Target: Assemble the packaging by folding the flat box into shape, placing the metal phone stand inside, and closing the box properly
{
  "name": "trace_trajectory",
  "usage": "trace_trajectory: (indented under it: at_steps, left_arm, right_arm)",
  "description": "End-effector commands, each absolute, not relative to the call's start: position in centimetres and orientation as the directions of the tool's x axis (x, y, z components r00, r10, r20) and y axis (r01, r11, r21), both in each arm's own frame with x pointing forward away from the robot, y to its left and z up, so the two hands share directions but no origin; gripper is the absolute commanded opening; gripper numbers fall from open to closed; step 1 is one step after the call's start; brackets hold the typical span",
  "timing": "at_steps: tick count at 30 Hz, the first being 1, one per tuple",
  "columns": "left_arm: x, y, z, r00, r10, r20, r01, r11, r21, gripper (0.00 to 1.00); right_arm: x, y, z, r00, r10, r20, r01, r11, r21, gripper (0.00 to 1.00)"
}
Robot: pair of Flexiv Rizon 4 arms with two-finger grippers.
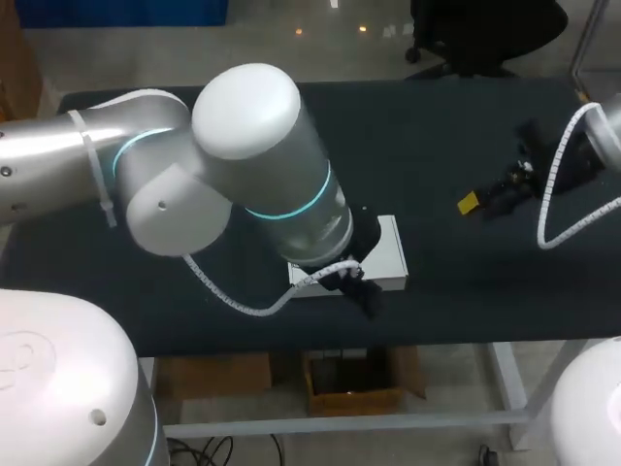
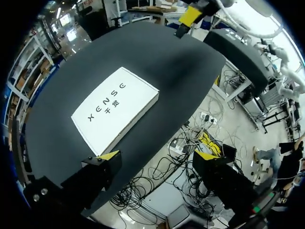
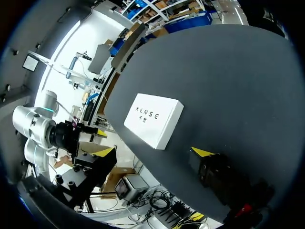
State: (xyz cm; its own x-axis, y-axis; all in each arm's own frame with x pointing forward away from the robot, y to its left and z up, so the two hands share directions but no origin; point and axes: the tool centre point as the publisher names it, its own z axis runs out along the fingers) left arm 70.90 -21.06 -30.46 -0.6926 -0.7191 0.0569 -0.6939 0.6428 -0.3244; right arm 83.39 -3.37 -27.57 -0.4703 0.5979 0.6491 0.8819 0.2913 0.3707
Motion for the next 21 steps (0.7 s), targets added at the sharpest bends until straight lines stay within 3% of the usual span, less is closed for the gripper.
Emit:
trace_trajectory:
  at_steps: [1,2,16,21]
  left_arm:
    - [71.4,-23.7,-32.6,-0.659,-0.747,0.093,-0.751,0.66,-0.019,1.0]
    - [71.3,-24.0,-33.0,-0.656,-0.75,0.086,-0.751,0.66,0.033,1.0]
    - [71.3,-24.0,-33.0,-0.656,-0.75,0.086,-0.751,0.66,0.033,1.0]
    - [71.6,-25.9,-35.0,-0.536,-0.842,0.062,-0.84,0.539,0.065,1.0]
  right_arm:
    - [83.0,-4.2,-27.4,-0.467,0.622,0.629,0.863,0.166,0.476,1.0]
    - [83.2,-4.3,-27.3,-0.45,0.636,0.628,0.87,0.152,0.469,1.0]
    - [83.2,-4.3,-27.3,-0.45,0.636,0.628,0.87,0.152,0.469,1.0]
    - [83.4,-5.5,-28.6,-0.451,0.647,0.615,0.853,0.108,0.511,1.0]
